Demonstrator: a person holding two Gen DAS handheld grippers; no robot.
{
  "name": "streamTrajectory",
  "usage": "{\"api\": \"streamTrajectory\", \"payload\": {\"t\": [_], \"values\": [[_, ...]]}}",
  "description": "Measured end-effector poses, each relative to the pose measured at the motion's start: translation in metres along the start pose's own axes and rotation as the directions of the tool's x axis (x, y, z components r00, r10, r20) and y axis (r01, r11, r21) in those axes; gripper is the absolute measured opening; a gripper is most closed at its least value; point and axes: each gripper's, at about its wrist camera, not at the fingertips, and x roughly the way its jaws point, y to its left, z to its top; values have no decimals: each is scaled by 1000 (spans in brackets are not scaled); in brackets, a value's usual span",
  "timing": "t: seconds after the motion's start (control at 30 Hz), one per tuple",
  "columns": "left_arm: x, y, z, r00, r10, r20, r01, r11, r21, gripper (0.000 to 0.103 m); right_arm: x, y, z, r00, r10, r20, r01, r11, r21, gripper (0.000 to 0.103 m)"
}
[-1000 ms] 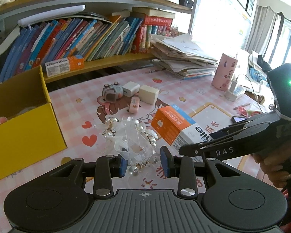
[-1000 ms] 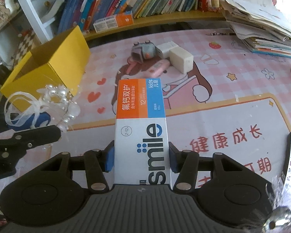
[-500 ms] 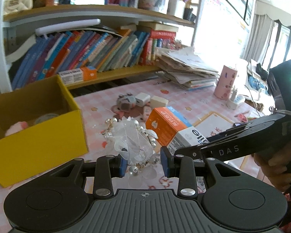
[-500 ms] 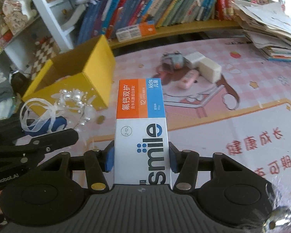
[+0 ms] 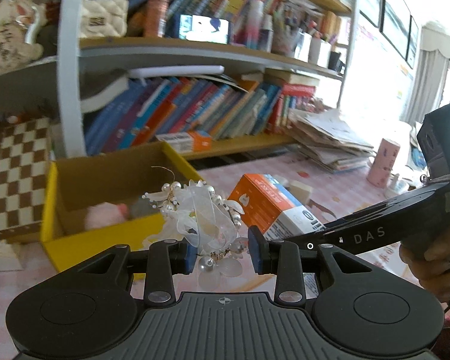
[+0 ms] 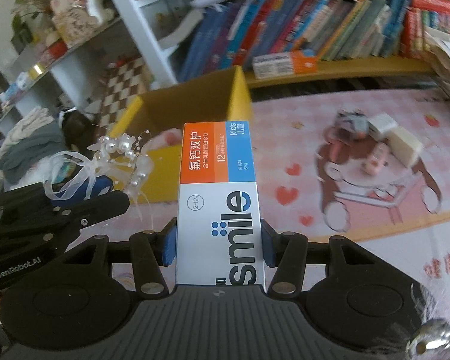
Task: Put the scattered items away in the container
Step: 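Carry lace with left gripper while right gripper carries usmile box to yellow box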
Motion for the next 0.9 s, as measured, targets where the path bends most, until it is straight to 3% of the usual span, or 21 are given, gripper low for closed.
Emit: {"api": "streamTrajectory", "payload": {"t": [0.5, 0.9], "values": [[11, 62, 35, 993, 101, 69, -100, 995, -17, 33, 37, 47, 67, 999, 29, 30, -25, 991, -129, 50], [65, 100, 57, 981, 196, 3, -196, 979, 56, 33, 110, 54, 122, 998, -63, -2, 61, 974, -220, 50]]}}
